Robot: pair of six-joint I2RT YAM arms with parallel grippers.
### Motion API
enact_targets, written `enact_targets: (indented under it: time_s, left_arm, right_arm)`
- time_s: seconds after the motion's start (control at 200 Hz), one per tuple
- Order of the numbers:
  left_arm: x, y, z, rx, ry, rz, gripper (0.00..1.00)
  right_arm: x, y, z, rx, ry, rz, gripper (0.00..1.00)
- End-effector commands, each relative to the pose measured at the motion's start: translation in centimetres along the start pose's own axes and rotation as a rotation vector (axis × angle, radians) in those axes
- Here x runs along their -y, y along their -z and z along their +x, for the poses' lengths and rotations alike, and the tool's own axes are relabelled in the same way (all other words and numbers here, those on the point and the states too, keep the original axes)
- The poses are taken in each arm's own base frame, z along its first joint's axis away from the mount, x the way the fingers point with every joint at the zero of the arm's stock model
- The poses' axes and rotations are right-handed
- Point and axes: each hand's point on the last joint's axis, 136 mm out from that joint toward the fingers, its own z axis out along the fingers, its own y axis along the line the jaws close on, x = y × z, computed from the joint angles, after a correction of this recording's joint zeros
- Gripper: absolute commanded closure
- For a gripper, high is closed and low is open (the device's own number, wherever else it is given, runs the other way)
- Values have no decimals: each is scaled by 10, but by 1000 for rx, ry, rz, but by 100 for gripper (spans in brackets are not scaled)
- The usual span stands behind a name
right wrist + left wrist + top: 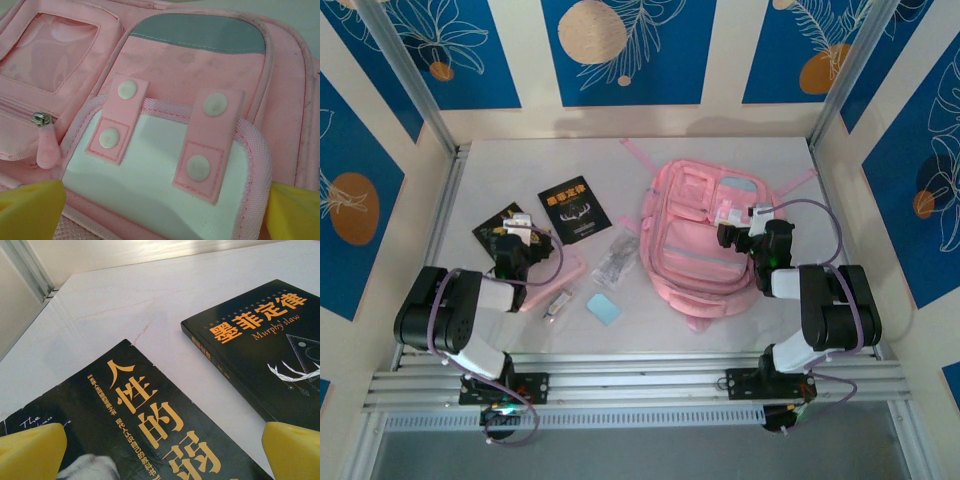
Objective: Pack the student bag
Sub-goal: Rotate the student bag at the top-right of the table.
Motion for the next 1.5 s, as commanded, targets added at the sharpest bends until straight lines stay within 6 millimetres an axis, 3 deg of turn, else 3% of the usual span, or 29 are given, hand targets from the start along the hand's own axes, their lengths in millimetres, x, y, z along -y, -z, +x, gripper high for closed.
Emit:
enact_targets:
  time_s: [0.0, 0.295, 0.485, 0.605, 0.68, 0.84, 1.06, 1.235, 1.36, 1.495]
  left_arm:
    - [-2, -4, -10, 22, 30, 5, 0]
    - [-4, -2, -14, 35, 28, -6, 0]
    - [-3, 10, -53, -21, -3, 8, 0]
    - [-1, 17, -82, -50, 127, 17, 0]
    - [9, 20, -88, -111, 212, 25, 0]
    - [64, 26, -85, -248, 316, 118, 0]
    - [174, 46, -62, -428, 330, 356, 0]
    - [247, 63, -38, -587, 323, 534, 0]
    - [286, 62, -31, -637, 301, 618, 0]
    - [320, 43, -34, -643, 333, 671, 0]
  right_arm:
    - [-7, -1, -11, 34, 8, -28, 1]
    - [-4, 0, -15, 41, 1, -6, 1]
    - [3, 11, -47, -96, -116, 48, 1]
    - [13, 18, -45, -233, -257, 129, 1]
    - [22, 24, -38, -311, -342, 193, 1]
    - [41, 43, -17, -479, -529, 288, 2]
    - [41, 74, 20, -712, -677, 269, 13]
    - [44, 93, 51, -728, -798, 284, 15]
    - [26, 84, 51, -709, -899, 123, 27]
    - [0, 73, 55, -738, -918, 32, 43]
